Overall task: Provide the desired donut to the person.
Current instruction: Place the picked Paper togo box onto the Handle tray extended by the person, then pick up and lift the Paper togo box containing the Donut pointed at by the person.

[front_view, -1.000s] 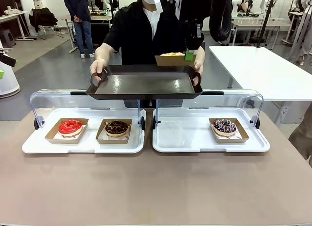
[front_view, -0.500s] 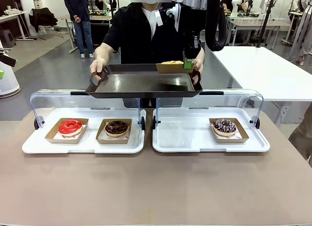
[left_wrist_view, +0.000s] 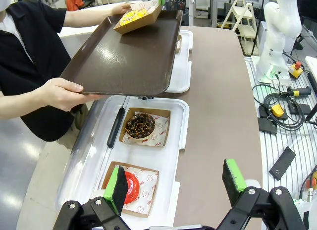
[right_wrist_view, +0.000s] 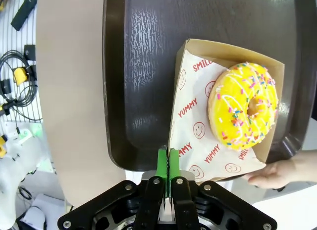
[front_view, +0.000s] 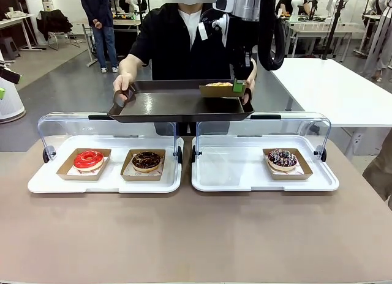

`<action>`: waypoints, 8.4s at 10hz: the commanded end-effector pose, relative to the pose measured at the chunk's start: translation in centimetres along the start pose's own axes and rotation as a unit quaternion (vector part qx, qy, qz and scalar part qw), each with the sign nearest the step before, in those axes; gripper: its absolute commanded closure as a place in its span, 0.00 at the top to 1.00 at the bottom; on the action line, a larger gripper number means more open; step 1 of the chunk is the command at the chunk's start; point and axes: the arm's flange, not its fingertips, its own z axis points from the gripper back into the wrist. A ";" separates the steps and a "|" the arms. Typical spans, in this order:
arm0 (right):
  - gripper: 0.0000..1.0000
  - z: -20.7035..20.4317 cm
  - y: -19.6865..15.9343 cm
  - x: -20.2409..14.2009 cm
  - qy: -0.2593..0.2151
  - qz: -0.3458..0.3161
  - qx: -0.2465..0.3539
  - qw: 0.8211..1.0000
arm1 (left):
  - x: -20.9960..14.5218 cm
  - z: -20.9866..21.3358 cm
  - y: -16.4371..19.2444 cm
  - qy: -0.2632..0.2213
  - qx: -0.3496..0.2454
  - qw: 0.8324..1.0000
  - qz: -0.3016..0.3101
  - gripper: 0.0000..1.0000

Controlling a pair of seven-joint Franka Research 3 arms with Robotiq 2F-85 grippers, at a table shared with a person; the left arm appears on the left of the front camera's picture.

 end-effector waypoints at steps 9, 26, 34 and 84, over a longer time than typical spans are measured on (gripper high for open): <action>1.00 -0.3 0.5 -0.3 -0.022 0.009 0.036 0.999 | 0.1 0.1 0.0 -0.006 -0.001 1.000 -0.004 1.00; 1.00 6.4 8.2 -1.6 0.020 0.027 0.045 0.998 | 0.1 0.1 0.0 -0.006 -0.001 1.000 -0.004 1.00; 1.00 6.4 8.2 -1.6 0.020 0.027 0.045 0.998 | 0.1 0.1 0.0 -0.006 -0.001 1.000 -0.004 1.00; 1.00 -0.9 13.4 -36.4 -0.445 -0.090 0.024 0.890 | 0.1 0.1 0.0 -0.006 -0.001 1.000 -0.004 1.00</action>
